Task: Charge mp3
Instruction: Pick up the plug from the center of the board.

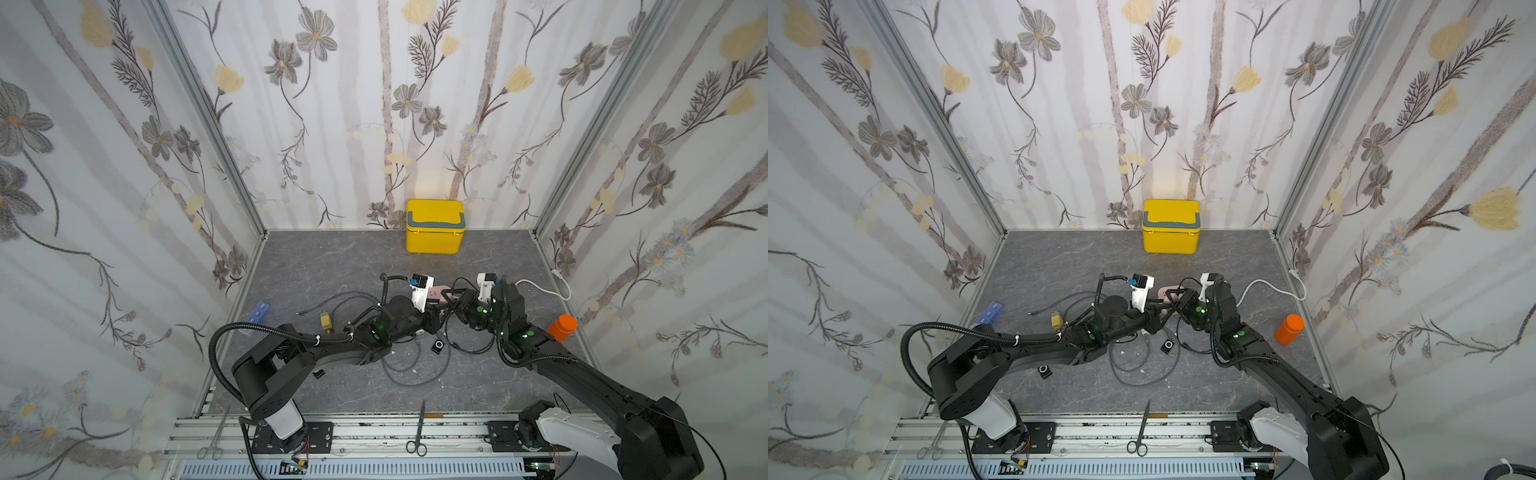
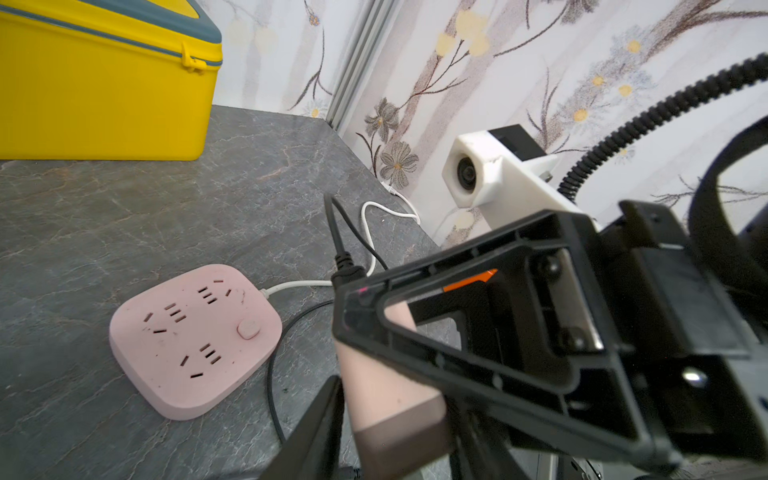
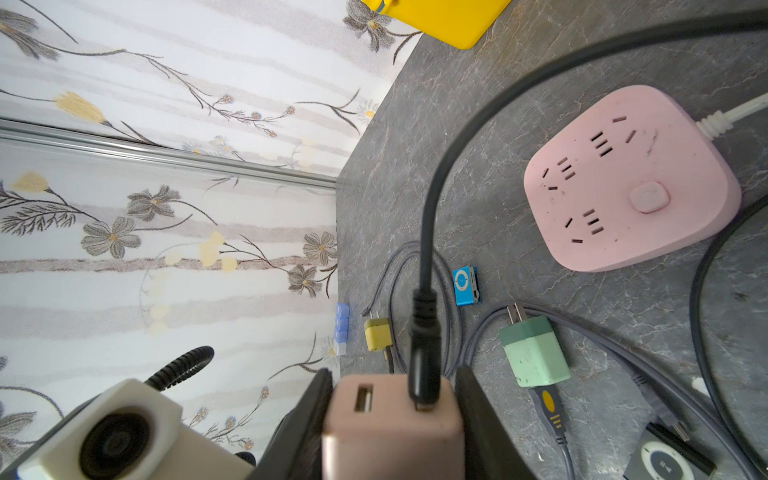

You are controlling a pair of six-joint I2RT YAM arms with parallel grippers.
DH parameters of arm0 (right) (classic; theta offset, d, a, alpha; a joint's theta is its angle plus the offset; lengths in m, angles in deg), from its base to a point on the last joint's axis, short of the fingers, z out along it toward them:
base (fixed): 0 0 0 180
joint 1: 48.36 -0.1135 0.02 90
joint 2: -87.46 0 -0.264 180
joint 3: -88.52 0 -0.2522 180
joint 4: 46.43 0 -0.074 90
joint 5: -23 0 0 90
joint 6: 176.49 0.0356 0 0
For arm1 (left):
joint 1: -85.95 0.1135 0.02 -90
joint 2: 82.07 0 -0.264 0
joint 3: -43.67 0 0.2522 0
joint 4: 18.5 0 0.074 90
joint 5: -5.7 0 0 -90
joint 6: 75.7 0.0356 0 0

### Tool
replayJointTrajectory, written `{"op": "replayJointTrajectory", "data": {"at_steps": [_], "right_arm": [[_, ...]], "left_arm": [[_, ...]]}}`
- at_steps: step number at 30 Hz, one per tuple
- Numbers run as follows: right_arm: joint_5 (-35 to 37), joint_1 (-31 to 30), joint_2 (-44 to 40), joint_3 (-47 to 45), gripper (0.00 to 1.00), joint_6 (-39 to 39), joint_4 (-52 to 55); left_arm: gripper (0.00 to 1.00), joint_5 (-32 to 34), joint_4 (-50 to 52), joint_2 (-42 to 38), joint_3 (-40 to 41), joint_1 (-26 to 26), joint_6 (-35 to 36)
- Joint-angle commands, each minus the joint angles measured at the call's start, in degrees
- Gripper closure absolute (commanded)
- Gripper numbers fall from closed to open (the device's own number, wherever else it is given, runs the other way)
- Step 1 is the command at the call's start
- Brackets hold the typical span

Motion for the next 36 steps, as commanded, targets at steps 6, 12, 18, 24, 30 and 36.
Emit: {"op": "replayJointTrajectory", "data": {"at_steps": [6,12,18,24,30,36], "right_arm": [[-2.1,-0.3,-0.7,-0.7,0.86,1.4,-3.0],[-3.7,-0.3,-2.1,-1.5,0.64,0.0,-3.3],[-3.8,0.4,-7.7,-0.9,0.23,-11.2,-2.6],[-6.2,4.2,-14.0,-2.1,0.15,-20.2,-0.5],[-14.1,8.8,-16.8,-6.1,0.21,-23.8,-5.1],[-17.9,9.4,-17.3,-9.5,0.27,-27.5,-10.8]], "left_arm": [[0.72,0.0,0.2,1.9,-2.7,0.1,0.3],[0.86,-0.5,0.7,0.7,-2.7,0.6,3.7],[0.9,-9.6,3.6,-1.4,-4.5,5.8,3.8],[0.96,-28.3,8.3,-0.1,-10.0,11.3,4.0],[0.96,-41.5,12.3,0.8,-13.9,14.4,5.0],[0.96,-51.0,14.1,1.9,-17.1,16.0,4.5]]}}
